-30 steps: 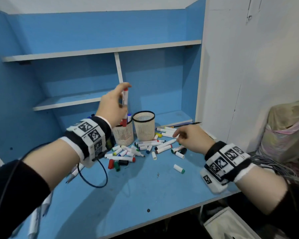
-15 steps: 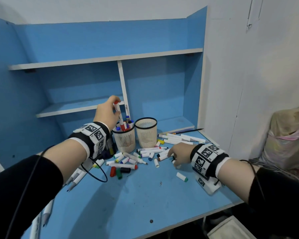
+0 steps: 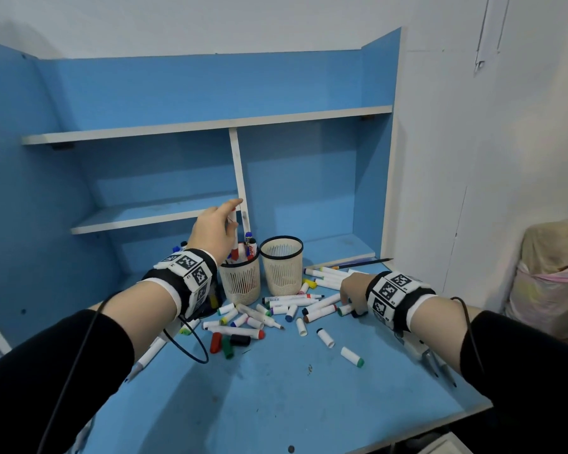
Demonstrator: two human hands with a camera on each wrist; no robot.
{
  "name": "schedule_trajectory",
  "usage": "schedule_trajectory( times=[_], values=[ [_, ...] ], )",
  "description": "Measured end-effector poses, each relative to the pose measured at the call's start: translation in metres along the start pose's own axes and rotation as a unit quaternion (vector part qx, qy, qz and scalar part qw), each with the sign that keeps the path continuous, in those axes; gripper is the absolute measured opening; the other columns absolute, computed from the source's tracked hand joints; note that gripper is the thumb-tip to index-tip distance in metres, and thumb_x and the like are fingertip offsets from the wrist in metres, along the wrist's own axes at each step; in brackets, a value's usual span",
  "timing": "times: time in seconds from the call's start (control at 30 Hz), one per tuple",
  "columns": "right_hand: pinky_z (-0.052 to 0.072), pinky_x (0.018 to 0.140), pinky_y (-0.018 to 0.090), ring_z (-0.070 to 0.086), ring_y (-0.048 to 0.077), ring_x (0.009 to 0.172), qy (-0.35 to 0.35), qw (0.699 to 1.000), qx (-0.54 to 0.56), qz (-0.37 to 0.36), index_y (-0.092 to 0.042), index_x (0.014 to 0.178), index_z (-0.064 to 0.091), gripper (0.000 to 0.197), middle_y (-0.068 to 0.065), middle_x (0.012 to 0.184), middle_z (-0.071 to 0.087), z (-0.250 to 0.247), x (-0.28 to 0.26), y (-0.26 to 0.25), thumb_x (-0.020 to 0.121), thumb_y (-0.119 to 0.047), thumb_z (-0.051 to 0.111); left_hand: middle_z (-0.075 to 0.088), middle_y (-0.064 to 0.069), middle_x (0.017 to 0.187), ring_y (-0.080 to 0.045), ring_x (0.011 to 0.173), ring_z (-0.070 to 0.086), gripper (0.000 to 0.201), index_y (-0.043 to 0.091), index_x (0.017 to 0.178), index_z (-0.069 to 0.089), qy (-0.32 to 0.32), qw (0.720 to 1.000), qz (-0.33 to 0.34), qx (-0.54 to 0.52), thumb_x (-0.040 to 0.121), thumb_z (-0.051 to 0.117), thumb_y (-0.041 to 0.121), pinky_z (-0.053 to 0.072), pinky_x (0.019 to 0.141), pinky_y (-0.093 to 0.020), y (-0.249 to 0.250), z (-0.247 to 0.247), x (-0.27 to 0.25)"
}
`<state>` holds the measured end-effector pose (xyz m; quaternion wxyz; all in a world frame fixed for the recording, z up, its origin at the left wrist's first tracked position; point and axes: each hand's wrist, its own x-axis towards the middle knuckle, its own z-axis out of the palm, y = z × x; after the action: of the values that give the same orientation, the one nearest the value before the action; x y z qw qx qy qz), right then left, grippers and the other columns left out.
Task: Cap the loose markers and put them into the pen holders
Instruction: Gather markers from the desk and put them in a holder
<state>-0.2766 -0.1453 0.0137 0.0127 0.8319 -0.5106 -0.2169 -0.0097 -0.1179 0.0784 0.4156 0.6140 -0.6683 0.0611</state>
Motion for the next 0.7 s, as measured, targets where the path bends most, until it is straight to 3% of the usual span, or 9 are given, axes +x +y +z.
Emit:
schedule_trajectory(
  times=[0.1,0.2,0.23,0.3,0.37,0.43,0.5,0.6,0.7],
  values=[
    [0.043,0.089,0.026,0.053,0.026,0.117,-0.014,1.000,0.015,-0.010,-0.013,0.125,0.059,0.037,0.009,0.126,0.058,-0.003,0.002,0.005,0.087,-0.014,0.062,0.057,-0.007,0.092,-0.021,0.085,0.050,0.050,0.025,0.136,0.048,-0.015,1.000,-0.010,0.012,0.090,0.052,0.003,0.045,0.086,-0.034,-0.007,0.001,-0.001],
    [0.044,0.082,0.026,0.058,0.023,0.104,-0.027,0.999,0.017,-0.010,-0.012,0.117,0.065,0.035,0.005,0.105,0.060,-0.001,0.007,0.009,0.083,-0.017,0.066,0.061,-0.007,0.084,-0.022,0.078,0.054,0.050,0.025,0.136,0.048,-0.043,0.999,-0.033,0.000,0.091,0.051,0.004,0.048,0.083,-0.034,-0.011,0.004,-0.005],
    [0.045,0.079,0.026,0.057,0.020,0.096,-0.026,0.999,0.016,-0.013,-0.012,0.114,0.067,0.033,0.003,0.099,0.059,0.000,0.009,0.010,0.081,-0.016,0.068,0.065,-0.009,0.087,-0.024,0.078,0.058,0.047,0.024,0.135,0.050,-0.058,0.997,-0.042,-0.002,0.093,0.050,0.005,0.049,0.083,-0.034,-0.012,0.006,-0.006],
    [0.046,0.077,0.026,0.053,0.017,0.089,-0.038,0.999,0.013,-0.020,-0.012,0.107,0.068,0.029,0.000,0.097,0.061,0.001,0.013,0.012,0.079,-0.011,0.069,0.068,-0.014,0.108,-0.027,0.094,0.063,0.038,0.019,0.130,0.056,-0.086,0.994,-0.058,0.015,0.095,0.047,0.007,0.050,0.088,-0.035,-0.016,0.010,-0.007],
    [0.046,0.078,0.025,0.052,0.016,0.086,-0.042,0.999,0.001,-0.026,-0.017,0.090,0.068,0.013,-0.003,0.087,0.062,0.002,0.015,0.011,0.079,-0.009,0.069,0.066,-0.015,0.116,-0.028,0.101,0.063,0.034,0.016,0.122,0.063,-0.108,0.991,-0.073,0.039,0.095,0.046,0.007,0.051,0.089,-0.037,-0.020,0.016,-0.009],
    [0.043,0.075,0.023,0.052,0.016,0.085,-0.039,0.999,-0.012,-0.036,-0.022,0.073,0.059,0.017,-0.007,0.076,0.054,0.004,0.016,0.011,0.078,-0.011,0.071,0.068,-0.014,0.109,-0.027,0.095,0.063,0.031,0.014,0.116,0.066,-0.110,0.989,-0.087,0.045,0.093,0.047,0.005,0.051,0.086,-0.034,-0.021,0.020,-0.010],
    [0.041,0.074,0.022,0.051,0.015,0.086,-0.051,0.998,-0.017,-0.041,-0.020,0.085,0.063,0.015,-0.003,0.085,0.056,0.004,0.016,0.010,0.078,-0.011,0.072,0.069,-0.011,0.104,-0.025,0.095,0.063,0.022,0.010,0.105,0.070,-0.101,0.990,-0.091,0.045,0.093,0.052,0.008,0.050,0.086,-0.032,-0.019,0.024,-0.010],
    [0.041,0.075,0.022,0.050,0.014,0.086,-0.048,0.997,-0.019,-0.050,-0.017,0.103,0.065,0.027,0.005,0.104,0.064,0.007,0.016,0.012,0.078,-0.011,0.073,0.069,-0.010,0.102,-0.024,0.095,0.062,0.019,0.010,0.100,0.071,-0.106,0.989,-0.089,0.050,0.091,0.055,0.010,0.049,0.085,-0.030,-0.012,0.028,-0.009],
    [0.044,0.076,0.025,0.051,0.018,0.089,-0.020,0.998,-0.011,-0.055,-0.019,0.100,0.062,0.024,0.004,0.099,0.062,0.006,0.011,0.015,0.079,-0.012,0.071,0.069,-0.009,0.102,-0.022,0.094,0.061,0.018,0.011,0.099,0.071,-0.117,0.988,-0.081,0.052,0.088,0.057,0.009,0.050,0.084,-0.030,-0.009,0.029,-0.011]
  ],
)
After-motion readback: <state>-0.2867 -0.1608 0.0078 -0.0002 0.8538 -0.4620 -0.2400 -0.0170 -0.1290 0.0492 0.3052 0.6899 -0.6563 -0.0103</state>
